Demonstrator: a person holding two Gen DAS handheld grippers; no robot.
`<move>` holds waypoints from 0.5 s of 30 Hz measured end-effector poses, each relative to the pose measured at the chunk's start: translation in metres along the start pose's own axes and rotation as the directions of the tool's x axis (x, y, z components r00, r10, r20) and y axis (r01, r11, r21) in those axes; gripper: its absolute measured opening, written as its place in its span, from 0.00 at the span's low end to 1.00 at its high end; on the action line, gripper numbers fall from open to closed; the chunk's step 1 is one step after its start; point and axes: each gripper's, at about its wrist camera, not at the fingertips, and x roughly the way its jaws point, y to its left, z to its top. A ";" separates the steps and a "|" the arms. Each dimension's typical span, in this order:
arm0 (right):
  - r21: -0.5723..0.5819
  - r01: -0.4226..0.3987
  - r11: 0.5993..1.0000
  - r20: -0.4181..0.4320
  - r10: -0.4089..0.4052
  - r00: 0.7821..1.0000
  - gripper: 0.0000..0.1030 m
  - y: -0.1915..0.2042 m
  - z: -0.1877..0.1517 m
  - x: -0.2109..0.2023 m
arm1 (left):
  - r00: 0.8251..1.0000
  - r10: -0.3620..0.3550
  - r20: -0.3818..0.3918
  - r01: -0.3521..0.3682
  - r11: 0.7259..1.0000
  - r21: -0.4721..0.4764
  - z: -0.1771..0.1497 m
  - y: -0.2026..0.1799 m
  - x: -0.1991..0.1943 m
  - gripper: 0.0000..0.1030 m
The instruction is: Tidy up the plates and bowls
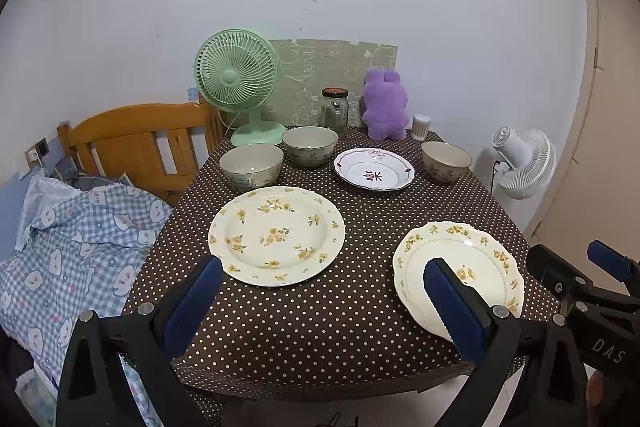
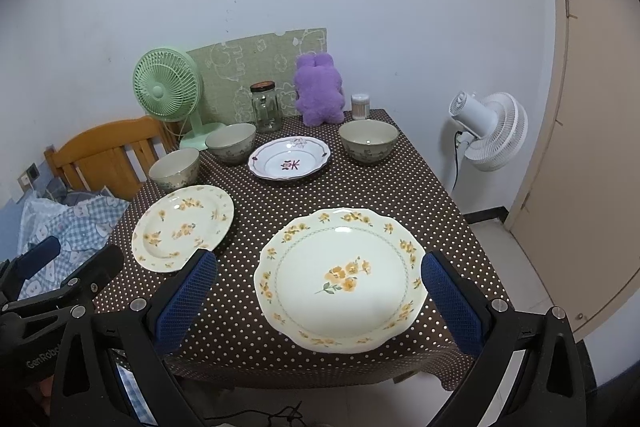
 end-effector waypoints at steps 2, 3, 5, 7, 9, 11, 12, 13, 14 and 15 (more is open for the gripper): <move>0.000 0.001 1.000 0.000 -0.001 1.000 1.00 0.000 0.000 0.000 | 1.000 -0.003 0.001 0.003 1.000 0.000 -0.001 0.001 0.000 0.98; 0.000 0.001 1.000 0.001 -0.001 1.000 1.00 0.000 0.000 0.000 | 1.000 -0.003 0.001 0.003 1.000 0.000 -0.001 0.002 0.000 0.98; -0.001 0.003 1.000 0.002 -0.003 1.000 1.00 0.002 0.000 -0.001 | 1.000 -0.005 0.001 0.005 1.000 0.000 -0.002 0.003 0.000 0.98; -0.002 0.007 1.000 0.003 -0.007 1.000 1.00 0.004 0.000 -0.001 | 1.000 -0.008 0.002 0.008 1.000 0.000 -0.002 0.004 0.000 0.98; -0.002 0.011 1.000 0.004 -0.011 1.000 1.00 0.006 -0.001 -0.001 | 1.000 -0.011 0.002 0.011 1.000 0.001 -0.002 0.005 0.000 0.98; -0.001 0.015 1.000 0.005 -0.015 1.000 1.00 0.008 0.000 -0.001 | 1.000 -0.014 0.001 0.014 1.000 0.003 -0.001 0.007 0.001 0.98; -0.001 0.017 1.000 0.005 -0.017 1.000 1.00 0.008 0.000 -0.002 | 1.000 -0.016 0.002 0.016 1.000 0.005 -0.001 0.007 0.001 0.98; 0.001 0.018 1.000 0.004 -0.019 1.000 1.00 0.009 0.000 -0.001 | 1.000 -0.017 0.001 0.017 1.000 0.006 0.000 0.008 0.001 0.98; 0.004 0.024 1.000 0.002 -0.024 1.000 1.00 0.009 0.000 -0.001 | 1.000 -0.020 0.001 0.020 1.000 0.008 0.000 0.009 0.002 0.98; 0.006 0.025 1.000 0.001 -0.025 1.000 1.00 0.009 0.000 -0.001 | 1.000 -0.023 0.001 0.023 1.000 0.010 0.000 0.010 0.002 0.98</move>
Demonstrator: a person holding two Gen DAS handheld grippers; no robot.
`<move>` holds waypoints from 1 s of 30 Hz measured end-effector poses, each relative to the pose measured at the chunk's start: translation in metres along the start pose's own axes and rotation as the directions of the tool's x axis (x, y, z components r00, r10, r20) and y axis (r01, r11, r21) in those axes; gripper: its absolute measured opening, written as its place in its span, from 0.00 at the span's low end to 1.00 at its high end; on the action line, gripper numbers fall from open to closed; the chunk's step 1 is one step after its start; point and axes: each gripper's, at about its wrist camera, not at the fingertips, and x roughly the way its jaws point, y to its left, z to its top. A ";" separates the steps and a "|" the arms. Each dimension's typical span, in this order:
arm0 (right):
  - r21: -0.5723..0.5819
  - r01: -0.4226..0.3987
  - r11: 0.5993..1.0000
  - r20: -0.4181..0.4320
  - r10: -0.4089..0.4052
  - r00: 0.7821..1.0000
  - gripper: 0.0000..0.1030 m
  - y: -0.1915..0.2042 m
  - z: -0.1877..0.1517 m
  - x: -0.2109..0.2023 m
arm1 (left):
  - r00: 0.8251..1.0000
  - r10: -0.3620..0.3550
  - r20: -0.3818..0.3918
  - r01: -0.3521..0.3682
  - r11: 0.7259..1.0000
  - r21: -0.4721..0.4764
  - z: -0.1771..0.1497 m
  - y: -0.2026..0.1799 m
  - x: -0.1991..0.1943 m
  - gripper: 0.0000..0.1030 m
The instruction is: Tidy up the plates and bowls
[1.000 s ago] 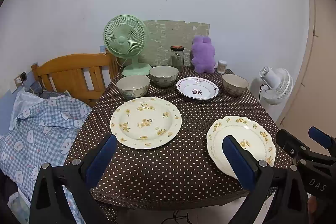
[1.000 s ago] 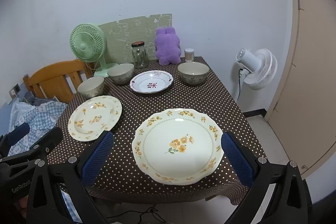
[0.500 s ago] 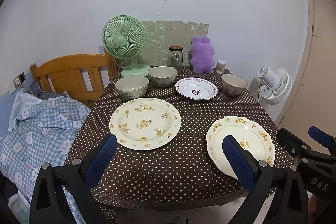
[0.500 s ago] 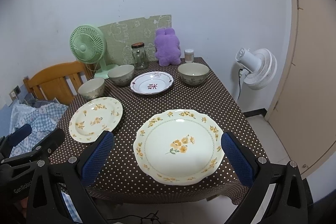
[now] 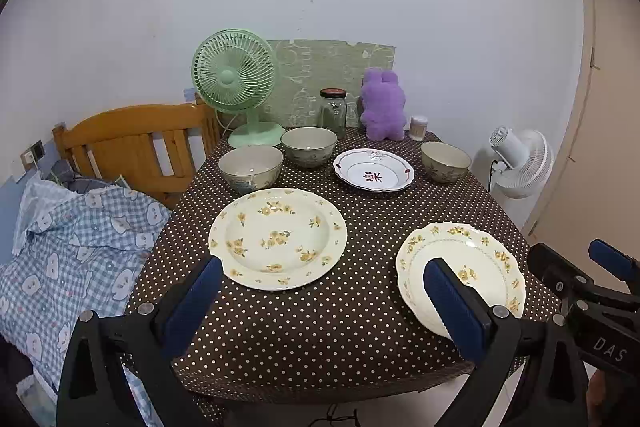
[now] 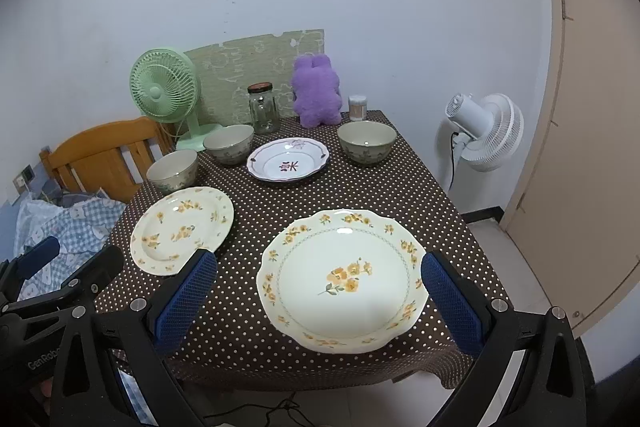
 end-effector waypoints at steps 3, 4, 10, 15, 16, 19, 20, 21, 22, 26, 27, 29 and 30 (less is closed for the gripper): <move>0.007 0.008 1.000 -0.001 -0.008 1.000 1.00 0.002 0.001 0.000 | 1.000 -0.006 0.000 0.006 1.000 0.008 0.002 0.001 0.001 0.98; 0.008 0.009 1.000 -0.002 -0.009 1.000 0.99 0.002 0.001 0.000 | 1.000 -0.010 0.000 0.010 1.000 0.010 0.003 0.003 0.001 0.98; 0.021 0.028 0.999 -0.013 -0.027 1.000 0.97 0.008 0.008 0.000 | 1.000 -0.027 0.003 0.027 0.999 0.030 0.016 0.005 0.005 0.97; 0.069 0.057 0.996 -0.027 -0.055 0.998 0.97 0.002 0.018 0.001 | 0.998 -0.055 -0.018 0.056 0.998 0.035 0.028 0.006 0.012 0.97; 0.064 0.074 0.995 -0.026 -0.072 0.997 0.97 0.002 0.020 0.002 | 0.998 -0.064 -0.025 0.065 0.997 0.032 0.028 0.006 0.014 0.96; 0.058 0.096 0.994 -0.036 -0.094 0.995 0.97 -0.002 0.021 0.008 | 0.995 -0.084 -0.055 0.085 0.996 0.019 0.029 0.003 0.023 0.93; 0.059 0.099 0.993 -0.043 -0.097 0.994 0.97 -0.004 0.021 0.011 | 0.994 -0.086 -0.065 0.087 0.996 0.019 0.029 0.001 0.026 0.93; 0.061 0.101 0.993 -0.046 -0.098 0.994 0.97 -0.006 0.021 0.013 | 0.993 -0.085 -0.075 0.087 0.996 0.024 0.029 -0.002 0.030 0.93; 0.066 0.103 0.992 -0.049 -0.100 0.994 0.97 -0.010 0.021 0.016 | 0.993 -0.086 -0.082 0.089 0.996 0.029 0.029 -0.005 0.033 0.92; 0.083 0.109 0.991 -0.071 -0.103 0.992 0.97 -0.026 0.019 0.033 | 0.990 -0.091 -0.110 0.099 0.993 0.063 0.028 -0.023 0.049 0.92; 0.089 0.107 0.990 -0.081 -0.100 0.992 0.97 -0.033 0.018 0.040 | 0.989 -0.091 -0.115 0.099 0.993 0.071 0.027 -0.028 0.054 0.92; 0.091 0.103 0.991 -0.095 -0.094 0.991 0.97 -0.043 0.018 0.052 | 0.990 -0.083 -0.110 0.093 0.992 0.090 0.026 -0.041 0.063 0.92; 0.090 0.101 0.991 -0.104 -0.092 0.990 0.97 -0.047 0.018 0.057 | 0.990 -0.082 -0.112 0.093 0.991 0.094 0.026 -0.047 0.069 0.92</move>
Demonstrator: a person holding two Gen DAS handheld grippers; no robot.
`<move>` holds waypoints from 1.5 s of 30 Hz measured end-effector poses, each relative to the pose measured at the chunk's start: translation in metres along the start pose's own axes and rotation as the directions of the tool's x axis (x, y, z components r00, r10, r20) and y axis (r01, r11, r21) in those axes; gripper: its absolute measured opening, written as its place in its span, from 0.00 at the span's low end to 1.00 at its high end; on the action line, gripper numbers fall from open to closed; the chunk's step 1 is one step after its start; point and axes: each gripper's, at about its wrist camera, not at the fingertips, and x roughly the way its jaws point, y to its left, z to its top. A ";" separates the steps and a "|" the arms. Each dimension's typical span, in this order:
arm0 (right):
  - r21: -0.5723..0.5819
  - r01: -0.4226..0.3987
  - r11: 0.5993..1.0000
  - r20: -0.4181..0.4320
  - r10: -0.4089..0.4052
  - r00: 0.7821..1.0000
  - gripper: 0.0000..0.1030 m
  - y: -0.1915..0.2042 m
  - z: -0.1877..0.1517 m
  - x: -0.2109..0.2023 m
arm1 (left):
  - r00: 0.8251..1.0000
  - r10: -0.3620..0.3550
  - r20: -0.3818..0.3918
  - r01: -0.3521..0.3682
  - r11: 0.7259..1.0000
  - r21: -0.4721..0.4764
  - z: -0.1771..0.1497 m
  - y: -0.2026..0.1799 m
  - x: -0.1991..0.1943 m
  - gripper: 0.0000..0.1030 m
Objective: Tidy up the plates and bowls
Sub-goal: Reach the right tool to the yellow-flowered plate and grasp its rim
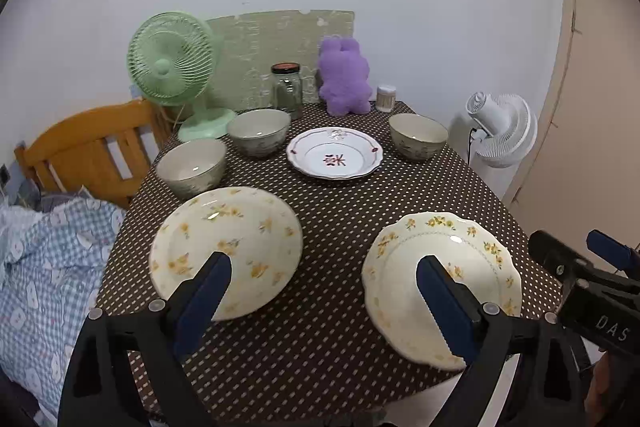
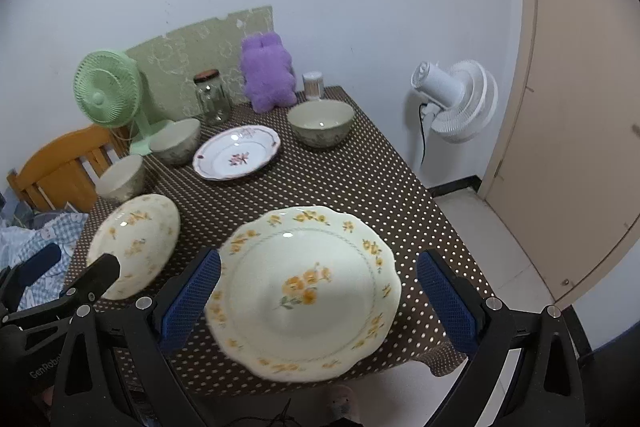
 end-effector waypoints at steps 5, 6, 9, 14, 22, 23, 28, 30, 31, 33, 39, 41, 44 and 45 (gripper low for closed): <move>-0.022 -0.007 1.000 -0.051 0.005 0.999 0.94 -0.022 0.006 0.036 | 0.999 -0.004 -0.051 0.003 1.000 -0.021 -0.002 -0.021 0.035 0.87; -0.024 -0.009 1.000 -0.061 0.007 0.998 0.94 -0.025 0.007 0.042 | 0.998 -0.004 -0.066 0.002 1.000 -0.024 -0.003 -0.024 0.041 0.85; -0.027 -0.015 1.000 -0.092 0.013 0.996 0.94 -0.034 0.009 0.061 | 0.995 -0.001 -0.102 -0.004 0.999 -0.050 -0.006 -0.033 0.059 0.85; -0.053 -0.026 0.998 -0.144 0.018 0.989 0.88 -0.042 0.004 0.092 | 0.988 0.011 -0.154 -0.021 0.998 -0.063 -0.015 -0.049 0.083 0.83; -0.076 -0.027 0.997 -0.266 0.005 0.964 0.87 -0.054 -0.017 0.136 | 0.965 0.042 -0.258 -0.076 0.989 -0.125 -0.040 -0.054 0.112 0.80; -0.077 -0.025 0.997 -0.278 0.003 0.961 0.87 -0.055 -0.019 0.139 | 0.962 0.041 -0.271 -0.078 0.989 -0.127 -0.043 -0.054 0.115 0.80; -0.091 -0.031 0.995 -0.314 0.001 0.949 0.84 -0.058 -0.023 0.155 | 0.952 0.059 -0.301 -0.103 0.986 -0.134 -0.047 -0.057 0.128 0.75; -0.095 -0.036 0.995 -0.325 0.003 0.946 0.82 -0.059 -0.024 0.160 | 0.950 0.062 -0.305 -0.109 0.984 -0.140 -0.047 -0.058 0.132 0.73; -0.094 -0.040 0.995 -0.334 0.006 0.942 0.80 -0.059 -0.024 0.163 | 0.949 0.063 -0.308 -0.111 0.984 -0.139 -0.047 -0.058 0.135 0.71; -0.087 -0.048 0.995 -0.352 0.014 0.936 0.75 -0.060 -0.025 0.168 | 0.946 0.060 -0.318 -0.110 0.984 -0.141 -0.047 -0.058 0.139 0.66; -0.065 -0.111 0.992 -0.357 0.081 0.931 0.59 -0.057 -0.020 0.174 | 0.942 0.053 -0.332 -0.108 0.983 -0.149 -0.040 -0.060 0.150 0.55; -0.064 -0.112 0.992 -0.363 0.082 0.928 0.58 -0.054 -0.019 0.175 | 0.941 0.060 -0.334 -0.113 0.983 -0.142 -0.038 -0.062 0.153 0.55; -0.062 -0.113 0.992 -0.375 0.081 0.923 0.58 -0.053 -0.018 0.177 | 0.937 0.061 -0.343 -0.118 0.982 -0.148 -0.036 -0.063 0.155 0.55; -0.061 -0.116 0.991 -0.381 0.084 0.921 0.58 -0.052 -0.017 0.178 | 0.936 0.061 -0.346 -0.119 0.981 -0.151 -0.035 -0.063 0.157 0.55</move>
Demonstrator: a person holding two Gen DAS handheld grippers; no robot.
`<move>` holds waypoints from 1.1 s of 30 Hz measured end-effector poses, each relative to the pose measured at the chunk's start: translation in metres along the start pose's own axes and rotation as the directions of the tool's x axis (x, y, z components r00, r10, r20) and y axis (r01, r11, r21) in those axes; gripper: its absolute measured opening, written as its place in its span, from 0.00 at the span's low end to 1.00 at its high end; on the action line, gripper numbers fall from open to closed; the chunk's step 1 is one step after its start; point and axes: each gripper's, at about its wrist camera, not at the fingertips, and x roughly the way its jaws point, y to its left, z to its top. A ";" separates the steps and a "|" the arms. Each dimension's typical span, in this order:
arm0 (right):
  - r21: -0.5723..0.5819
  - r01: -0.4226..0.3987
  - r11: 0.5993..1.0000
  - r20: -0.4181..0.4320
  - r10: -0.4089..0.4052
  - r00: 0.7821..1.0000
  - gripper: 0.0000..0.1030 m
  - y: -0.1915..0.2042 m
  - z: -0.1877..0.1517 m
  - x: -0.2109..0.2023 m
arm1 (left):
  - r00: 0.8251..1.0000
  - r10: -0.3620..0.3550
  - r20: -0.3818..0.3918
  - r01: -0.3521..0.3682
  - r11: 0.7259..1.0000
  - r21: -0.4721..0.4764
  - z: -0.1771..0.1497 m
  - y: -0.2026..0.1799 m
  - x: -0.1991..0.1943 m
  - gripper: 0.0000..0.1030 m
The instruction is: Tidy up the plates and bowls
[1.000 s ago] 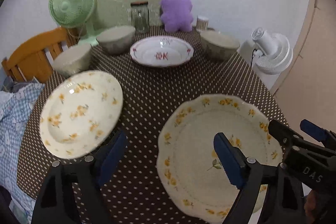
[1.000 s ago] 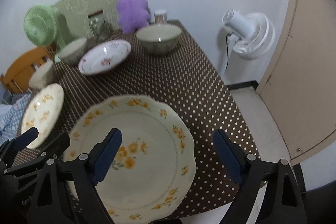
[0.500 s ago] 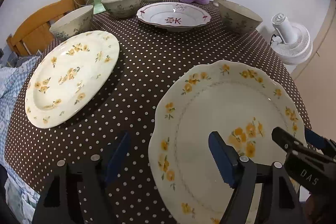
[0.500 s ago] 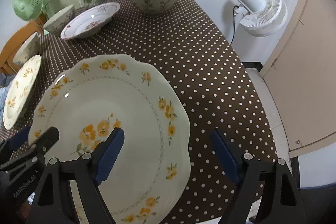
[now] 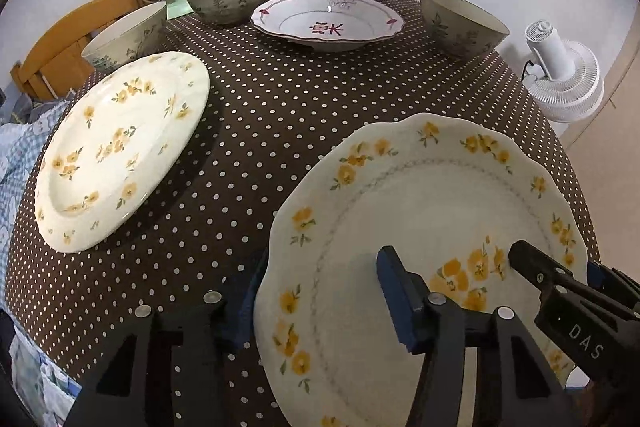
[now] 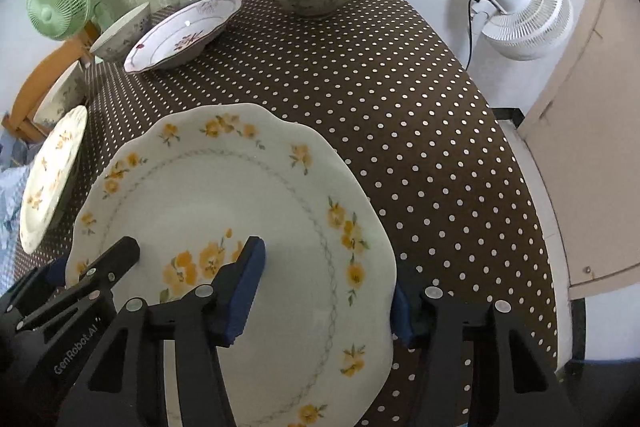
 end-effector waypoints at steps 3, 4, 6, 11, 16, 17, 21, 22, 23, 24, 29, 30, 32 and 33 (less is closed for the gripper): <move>0.000 -0.008 1.000 -0.023 0.008 1.000 0.58 0.001 0.004 0.002 | 1.000 0.012 0.001 -0.012 1.000 0.005 0.003 -0.001 0.001 0.54; -0.001 -0.008 1.000 -0.027 0.007 1.000 0.58 0.002 0.006 0.002 | 1.000 0.026 0.005 -0.026 1.000 0.008 0.004 -0.003 0.000 0.55; -0.022 0.001 1.000 -0.019 -0.002 1.000 0.58 0.006 0.009 0.002 | 0.999 0.045 0.019 -0.046 0.999 0.020 0.007 -0.005 -0.001 0.54; -0.054 -0.009 0.999 -0.005 0.009 1.000 0.58 0.011 0.024 0.004 | 0.998 0.056 0.019 -0.056 0.998 -0.011 0.015 0.001 0.005 0.54; -0.081 -0.032 0.996 -0.002 0.032 0.999 0.58 0.016 0.036 0.009 | 0.996 0.079 0.031 -0.077 0.996 -0.042 0.027 0.007 0.011 0.54; -0.085 -0.035 0.996 -0.002 0.035 0.999 0.58 0.017 0.037 0.011 | 0.996 0.083 0.032 -0.081 0.996 -0.047 0.028 0.009 0.012 0.54; -0.099 -0.048 0.994 0.000 0.048 0.999 0.58 0.022 0.048 0.016 | 0.994 0.103 0.031 -0.101 0.993 -0.062 0.033 0.014 0.020 0.54; -0.102 -0.053 0.993 0.002 0.054 0.999 0.58 0.023 0.050 0.017 | 0.993 0.110 0.031 -0.108 0.992 -0.071 0.035 0.016 0.021 0.54; -0.108 -0.056 0.993 0.001 0.056 0.998 0.58 0.024 0.052 0.018 | 0.993 0.115 0.030 -0.113 0.990 -0.081 0.036 0.017 0.021 0.54; -0.111 -0.058 0.992 0.002 0.058 0.998 0.58 0.026 0.054 0.019 | 0.992 0.122 0.029 -0.119 0.989 -0.090 0.038 0.019 0.023 0.54; -0.120 -0.068 0.990 0.001 0.069 0.998 0.58 0.032 0.062 0.025 | 0.990 0.137 0.033 -0.133 0.985 -0.113 0.046 0.024 0.028 0.55; -0.119 -0.068 0.991 0.001 0.069 0.998 0.58 0.032 0.063 0.026 | 0.990 0.139 0.035 -0.134 0.985 -0.112 0.047 0.024 0.029 0.55; -0.120 -0.067 0.991 -0.003 0.067 0.998 0.58 0.033 0.066 0.027 | 0.989 0.140 0.036 -0.135 0.984 -0.115 0.047 0.025 0.030 0.55; -0.123 -0.066 0.990 -0.006 0.066 0.998 0.58 0.033 0.066 0.028 | 0.990 0.139 0.033 -0.134 0.984 -0.121 0.048 0.026 0.031 0.55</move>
